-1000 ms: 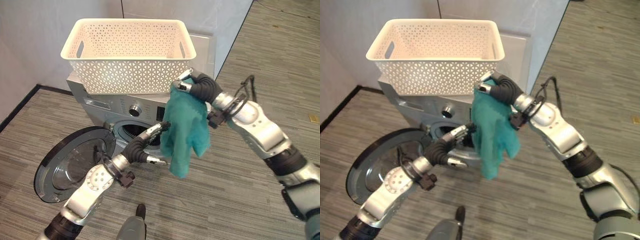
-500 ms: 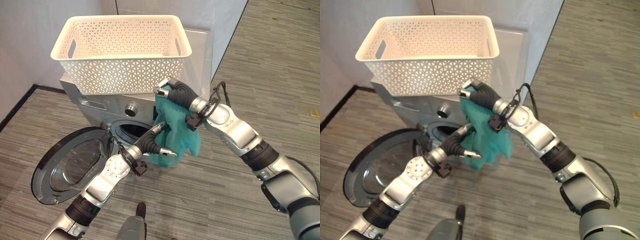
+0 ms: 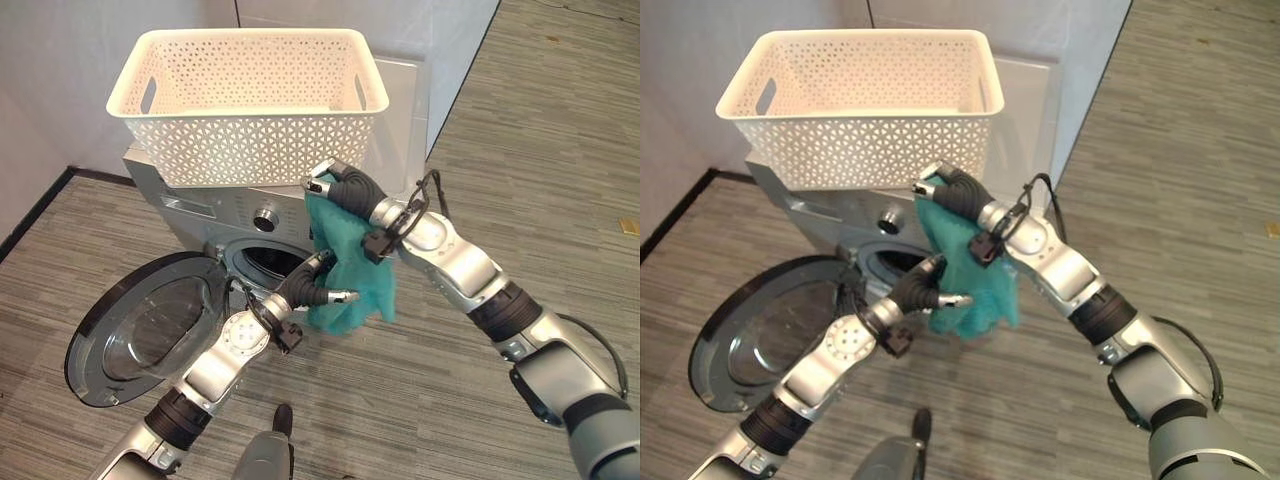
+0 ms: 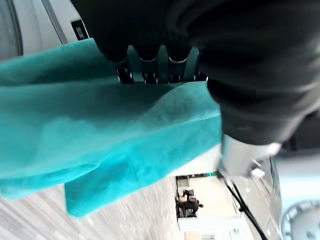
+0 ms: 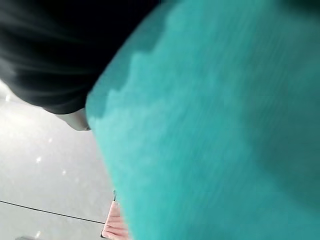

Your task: Grab the laundry basket,head to the washer,open it,put in the laundry and shut it.

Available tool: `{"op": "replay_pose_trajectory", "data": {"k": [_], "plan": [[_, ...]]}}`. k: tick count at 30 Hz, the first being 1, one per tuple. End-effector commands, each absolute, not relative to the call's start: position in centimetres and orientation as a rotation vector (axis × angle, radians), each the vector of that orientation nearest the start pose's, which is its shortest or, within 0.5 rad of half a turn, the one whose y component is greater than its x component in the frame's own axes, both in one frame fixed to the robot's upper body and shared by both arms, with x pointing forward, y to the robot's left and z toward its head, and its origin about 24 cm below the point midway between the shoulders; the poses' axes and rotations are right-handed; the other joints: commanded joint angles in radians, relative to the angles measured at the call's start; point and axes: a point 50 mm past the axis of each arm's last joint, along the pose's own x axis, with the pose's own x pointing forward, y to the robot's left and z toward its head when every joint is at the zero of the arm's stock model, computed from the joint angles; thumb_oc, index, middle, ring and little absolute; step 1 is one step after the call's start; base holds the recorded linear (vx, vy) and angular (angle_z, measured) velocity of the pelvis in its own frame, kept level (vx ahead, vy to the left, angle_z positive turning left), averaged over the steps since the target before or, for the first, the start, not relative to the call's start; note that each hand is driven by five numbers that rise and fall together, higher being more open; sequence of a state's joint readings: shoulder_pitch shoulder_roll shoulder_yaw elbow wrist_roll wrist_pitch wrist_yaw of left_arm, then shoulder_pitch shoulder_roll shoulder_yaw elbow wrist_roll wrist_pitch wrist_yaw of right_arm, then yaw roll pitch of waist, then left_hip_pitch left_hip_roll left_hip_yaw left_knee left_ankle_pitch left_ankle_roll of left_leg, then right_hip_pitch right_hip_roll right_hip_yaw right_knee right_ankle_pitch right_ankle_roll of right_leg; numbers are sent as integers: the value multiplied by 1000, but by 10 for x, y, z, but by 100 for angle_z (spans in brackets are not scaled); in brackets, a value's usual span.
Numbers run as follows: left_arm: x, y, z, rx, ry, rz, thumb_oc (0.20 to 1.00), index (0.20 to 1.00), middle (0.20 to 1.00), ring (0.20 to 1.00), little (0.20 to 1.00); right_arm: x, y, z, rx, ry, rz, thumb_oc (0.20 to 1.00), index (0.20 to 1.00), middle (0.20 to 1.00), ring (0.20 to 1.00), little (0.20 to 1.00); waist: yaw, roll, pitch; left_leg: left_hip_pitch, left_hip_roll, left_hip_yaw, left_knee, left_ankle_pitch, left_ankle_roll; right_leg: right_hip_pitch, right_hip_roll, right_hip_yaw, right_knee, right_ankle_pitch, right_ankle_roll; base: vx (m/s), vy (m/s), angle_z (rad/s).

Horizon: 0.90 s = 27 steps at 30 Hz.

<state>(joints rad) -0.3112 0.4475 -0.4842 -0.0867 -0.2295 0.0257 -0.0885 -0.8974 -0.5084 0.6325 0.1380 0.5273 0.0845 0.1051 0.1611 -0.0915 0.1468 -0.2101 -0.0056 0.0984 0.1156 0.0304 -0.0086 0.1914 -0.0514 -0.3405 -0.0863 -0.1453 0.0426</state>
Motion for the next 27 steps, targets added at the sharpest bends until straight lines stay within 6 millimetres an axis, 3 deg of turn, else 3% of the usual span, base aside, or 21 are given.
{"op": "replay_pose_trajectory", "data": {"k": [1,7,13,14,15,16,20,23,24,27], "plan": [[275,85,111,322,-279,-628,200,200,200,200,200,322,-34,239,-236,-487,825,200,200,200,200,200,2,-1,-82,3,30,61,-55,3,13,-60,-13,26,55,-19,-8,0,0,0],[276,105,119,302,-326,-499,200,200,200,200,200,321,-51,227,-227,-453,786,200,200,200,200,200,3,-6,-86,11,30,65,-59,4,10,-53,-10,20,51,-21,-11,0,0,0],[263,141,98,288,-231,-377,200,200,200,200,200,322,-84,211,-229,-391,703,200,200,200,200,200,5,-4,-98,21,31,65,-68,5,8,-47,-12,11,49,-21,-9,0,0,0],[260,145,93,276,-206,-369,200,200,200,200,200,321,-89,209,-230,-384,693,467,467,467,467,467,6,-3,-98,23,30,65,-69,5,8,-47,-12,10,48,-20,-9,0,0,0],[256,149,85,259,-171,-364,200,200,200,200,200,321,-95,207,-237,-382,676,586,586,586,586,586,7,-2,-100,24,30,66,-68,4,9,-45,-12,9,47,-20,-9,0,0,0],[250,155,77,240,-129,-357,200,200,200,200,200,319,-103,206,-243,-376,663,1000,1000,1000,1000,1000,9,-2,-100,24,30,64,-68,3,9,-42,-13,6,45,-20,-8,0,0,0],[233,168,52,187,-18,-311,200,200,200,200,200,309,-128,192,-184,-354,620,1000,1000,1000,1000,1000,12,1,-102,25,26,63,-70,5,11,-38,-13,-5,41,-19,-8,6,1,1],[215,186,34,153,68,-261,200,200,200,200,200,280,-180,160,-103,-282,519,1000,1000,1000,1000,1000,1,7,-102,18,22,56,-71,5,13,-36,-16,-19,38,-23,-7,15,-1,11],[215,185,33,154,71,-264,200,200,200,200,200,279,-181,159,-101,-279,515,1000,1000,1000,1000,1000,4,5,-104,18,21,56,-70,4,13,-35,-17,-19,38,-23,-7,100,-27,26],[188,205,10,116,190,-215,200,200,200,200,200,243,-226,96,-27,-61,364,1000,1000,1000,1000,1000,-18,2,-110,27,13,42,-66,-29,9,-25,-22,-11,38,-41,-4,72,-10,8]]}}
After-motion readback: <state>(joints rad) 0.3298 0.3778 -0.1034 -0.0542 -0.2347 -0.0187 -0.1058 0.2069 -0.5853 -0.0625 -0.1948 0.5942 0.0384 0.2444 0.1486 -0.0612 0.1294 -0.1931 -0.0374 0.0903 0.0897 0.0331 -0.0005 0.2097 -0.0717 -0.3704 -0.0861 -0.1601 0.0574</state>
